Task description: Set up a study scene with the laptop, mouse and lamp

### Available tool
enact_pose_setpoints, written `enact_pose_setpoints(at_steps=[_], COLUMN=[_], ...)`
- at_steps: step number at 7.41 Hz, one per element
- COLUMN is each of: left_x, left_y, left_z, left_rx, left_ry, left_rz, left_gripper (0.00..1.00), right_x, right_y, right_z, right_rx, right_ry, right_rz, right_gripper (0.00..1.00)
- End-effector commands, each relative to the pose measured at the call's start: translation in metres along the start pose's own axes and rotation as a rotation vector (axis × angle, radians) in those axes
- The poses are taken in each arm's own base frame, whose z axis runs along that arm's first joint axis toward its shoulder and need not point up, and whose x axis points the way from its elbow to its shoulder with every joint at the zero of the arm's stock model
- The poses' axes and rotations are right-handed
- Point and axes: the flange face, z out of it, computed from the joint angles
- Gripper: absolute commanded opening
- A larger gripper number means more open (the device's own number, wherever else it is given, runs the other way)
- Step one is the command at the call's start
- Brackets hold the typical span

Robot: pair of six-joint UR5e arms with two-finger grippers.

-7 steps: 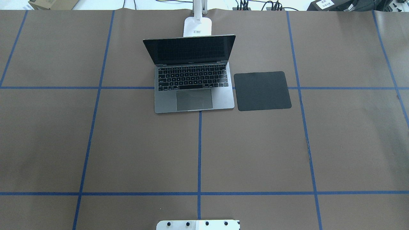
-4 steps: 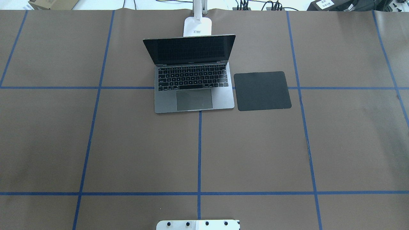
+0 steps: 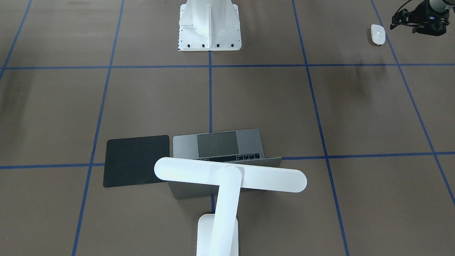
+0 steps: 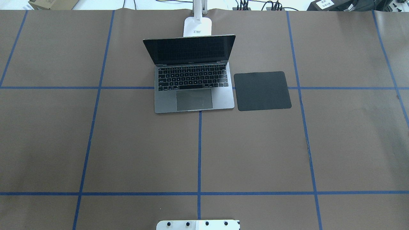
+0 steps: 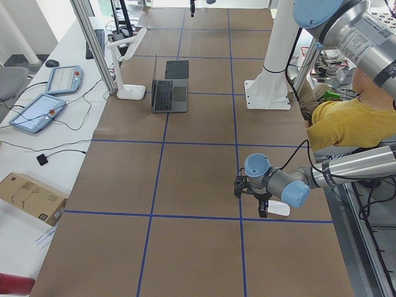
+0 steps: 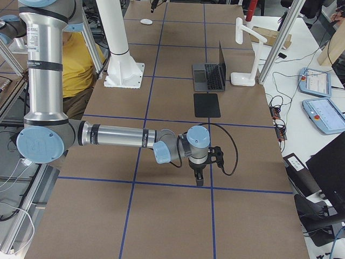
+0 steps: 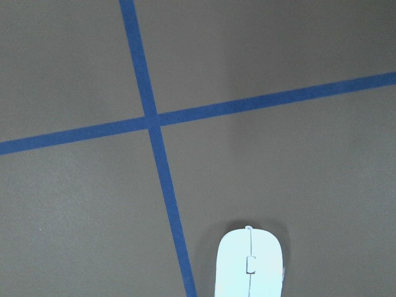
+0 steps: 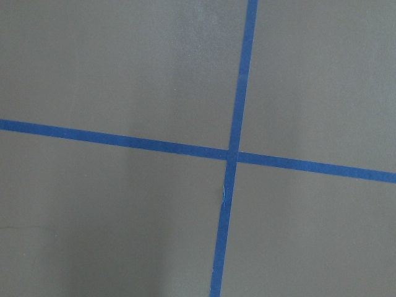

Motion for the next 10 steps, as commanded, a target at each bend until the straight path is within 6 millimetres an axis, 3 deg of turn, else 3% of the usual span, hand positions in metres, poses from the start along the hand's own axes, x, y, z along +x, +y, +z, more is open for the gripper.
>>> enact_pose_setpoints(at_steps=[1, 6, 8, 10], left_x=[0.01, 0.025, 0.05, 0.047], left_y=[0.0, -0.001, -0.017, -0.015], left_z=[0.011, 0.024, 0.037, 0.057], left_rx=[-0.05, -0.078, -0.084, -0.109], left_ry=[-0.016, -0.025, -0.021, -0.077], left_rz=[0.008, 0.006, -0.026, 0.013], left_gripper=[1.0, 0.99, 0.99, 0.99], right_x=[-0.001, 0.007, 0.006, 0.006], right_y=[0.0, 0.013, 0.012, 0.01], right_z=[-0.001, 0.006, 0.005, 0.005], right_rx=[0.002, -0.018, -0.016, -0.015], right_ry=[0.0, 0.003, 0.003, 0.004], right_rz=[-0.001, 0.012, 0.01, 0.009], right_gripper=[1.0, 1.0, 1.0, 1.0])
